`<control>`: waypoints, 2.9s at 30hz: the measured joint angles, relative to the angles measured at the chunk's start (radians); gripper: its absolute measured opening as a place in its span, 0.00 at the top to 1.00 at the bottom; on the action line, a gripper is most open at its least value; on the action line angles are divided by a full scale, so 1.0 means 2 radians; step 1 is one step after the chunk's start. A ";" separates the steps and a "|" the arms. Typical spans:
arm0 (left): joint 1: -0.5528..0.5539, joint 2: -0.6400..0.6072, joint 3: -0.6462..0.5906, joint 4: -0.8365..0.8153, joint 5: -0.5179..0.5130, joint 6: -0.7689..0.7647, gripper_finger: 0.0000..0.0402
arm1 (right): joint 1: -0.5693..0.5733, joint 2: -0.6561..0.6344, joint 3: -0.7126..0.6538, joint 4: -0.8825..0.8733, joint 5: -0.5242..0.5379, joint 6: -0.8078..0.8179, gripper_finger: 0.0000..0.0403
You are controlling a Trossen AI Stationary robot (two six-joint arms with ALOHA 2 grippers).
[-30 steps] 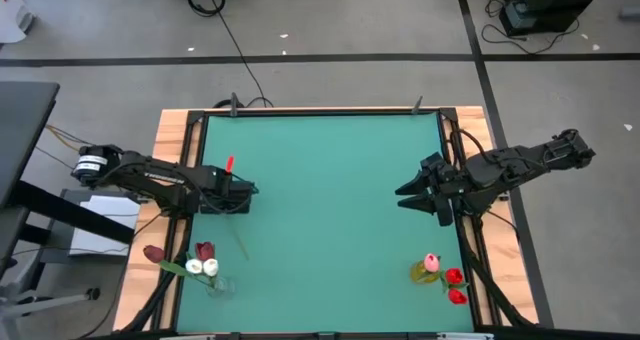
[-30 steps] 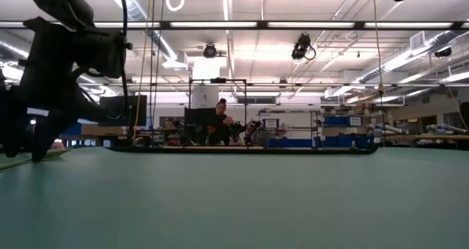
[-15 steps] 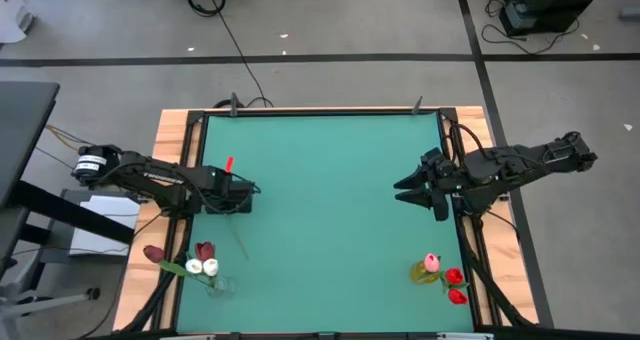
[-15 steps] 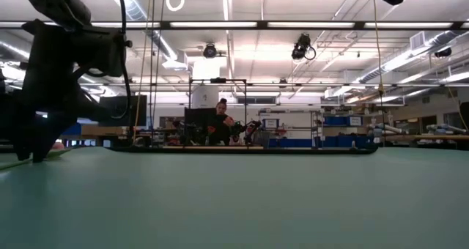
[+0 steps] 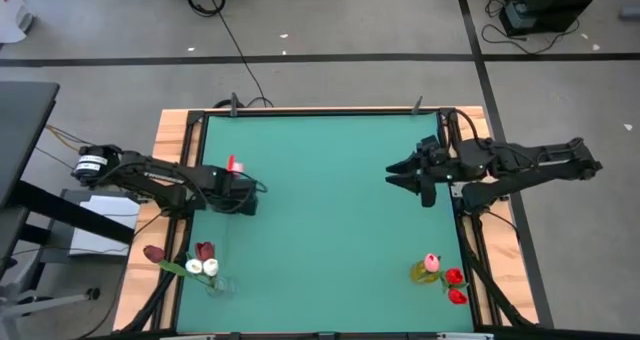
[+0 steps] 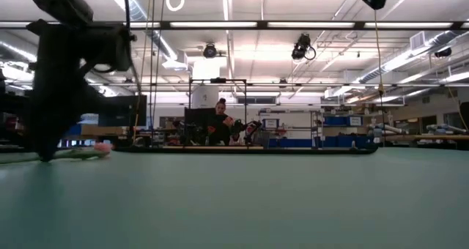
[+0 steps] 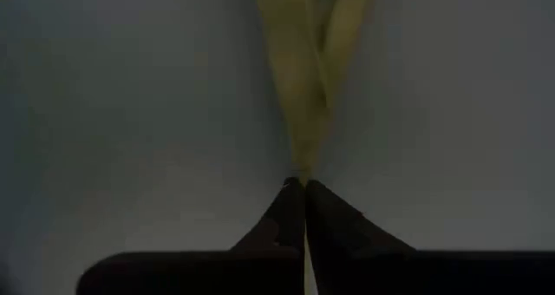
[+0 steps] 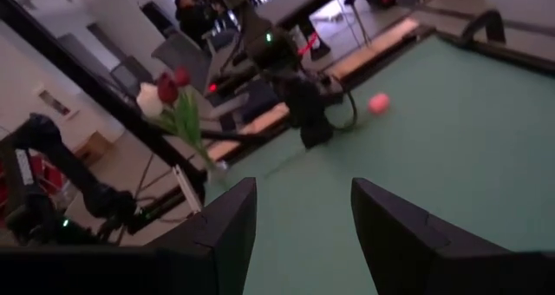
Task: Sort flowers into vase by color
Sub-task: Put the pink flower into the yellow vase
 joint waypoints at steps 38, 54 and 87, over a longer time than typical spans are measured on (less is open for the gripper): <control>0.083 0.027 0.209 0.458 0.109 0.585 0.99 | -0.096 0.247 0.000 0.367 -0.080 -0.067 0.52; 0.064 0.071 0.209 0.544 0.145 0.616 0.99 | -0.097 0.269 0.000 0.374 -0.059 -0.081 0.54; 0.058 0.029 0.209 0.552 0.086 0.596 0.62 | 0.031 -0.013 0.000 -0.053 -0.028 -0.134 1.00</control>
